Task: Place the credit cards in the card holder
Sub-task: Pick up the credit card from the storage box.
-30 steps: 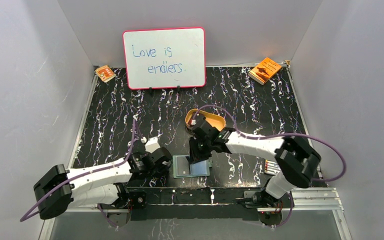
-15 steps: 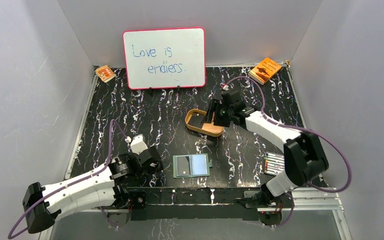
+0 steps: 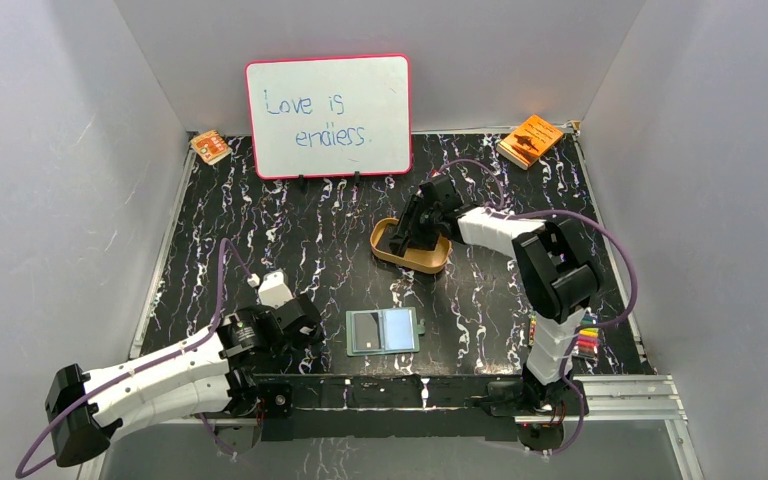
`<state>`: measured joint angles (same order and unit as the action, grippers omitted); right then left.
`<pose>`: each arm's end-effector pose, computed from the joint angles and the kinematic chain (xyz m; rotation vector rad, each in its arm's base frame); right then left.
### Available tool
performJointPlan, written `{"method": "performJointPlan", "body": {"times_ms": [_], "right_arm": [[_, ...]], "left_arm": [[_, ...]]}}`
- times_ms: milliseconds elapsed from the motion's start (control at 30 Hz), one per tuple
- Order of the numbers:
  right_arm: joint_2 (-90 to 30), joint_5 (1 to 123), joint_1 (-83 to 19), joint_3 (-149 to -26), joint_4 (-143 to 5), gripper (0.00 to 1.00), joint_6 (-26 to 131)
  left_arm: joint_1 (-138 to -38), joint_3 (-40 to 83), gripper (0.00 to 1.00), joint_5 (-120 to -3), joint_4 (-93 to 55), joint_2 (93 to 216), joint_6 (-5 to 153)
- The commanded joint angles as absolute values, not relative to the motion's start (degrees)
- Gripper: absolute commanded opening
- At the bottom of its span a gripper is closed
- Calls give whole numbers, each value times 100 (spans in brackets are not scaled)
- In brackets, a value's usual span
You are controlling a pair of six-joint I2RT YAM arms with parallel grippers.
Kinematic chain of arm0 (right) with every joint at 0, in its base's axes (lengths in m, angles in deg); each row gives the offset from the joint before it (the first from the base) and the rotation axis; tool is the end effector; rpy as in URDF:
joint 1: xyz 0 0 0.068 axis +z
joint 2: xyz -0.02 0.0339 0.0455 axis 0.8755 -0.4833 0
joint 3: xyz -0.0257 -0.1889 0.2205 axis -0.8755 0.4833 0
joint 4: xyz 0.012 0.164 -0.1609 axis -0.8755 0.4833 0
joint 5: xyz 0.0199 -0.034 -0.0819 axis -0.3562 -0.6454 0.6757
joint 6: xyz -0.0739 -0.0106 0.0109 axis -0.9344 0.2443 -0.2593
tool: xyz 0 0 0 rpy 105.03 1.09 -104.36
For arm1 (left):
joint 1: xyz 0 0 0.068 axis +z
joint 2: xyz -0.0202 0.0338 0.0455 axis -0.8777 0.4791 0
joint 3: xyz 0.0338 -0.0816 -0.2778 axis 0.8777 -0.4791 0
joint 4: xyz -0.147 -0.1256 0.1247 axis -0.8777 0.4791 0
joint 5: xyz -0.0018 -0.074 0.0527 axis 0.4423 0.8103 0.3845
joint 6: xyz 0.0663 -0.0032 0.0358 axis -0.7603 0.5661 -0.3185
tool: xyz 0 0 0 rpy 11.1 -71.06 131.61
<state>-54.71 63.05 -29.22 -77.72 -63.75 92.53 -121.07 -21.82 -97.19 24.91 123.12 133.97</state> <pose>0.3303 0.2138 0.1980 0.2739 2.4938 0.7554 0.0797 -0.0782 0.2037 -0.4302 2.4188 -0.4107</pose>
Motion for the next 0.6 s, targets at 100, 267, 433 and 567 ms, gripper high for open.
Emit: {"method": "performJointPlan", "body": {"times_ms": [100, 267, 433, 567], "right_arm": [[-5761, 6367, -2937, -8207, -6428, 56, 9573], [-5862, 6451, -2937, -8207, -6287, 45, 9587], [-5865, 6556, -2937, -8153, -6151, 41, 9555], [-5743, 6596, -2953, -7970, -6221, 37, 9552]], "left_arm": [[-12092, -2052, 67, -10018, 2745, 12198, 13485], [-12096, -2102, 66, -10023, 2691, 12169, 13455], [-12096, -2117, 66, -10023, 2672, 12175, 13439], [-12096, -2137, 65, -10005, 2660, 12177, 13443]]}}
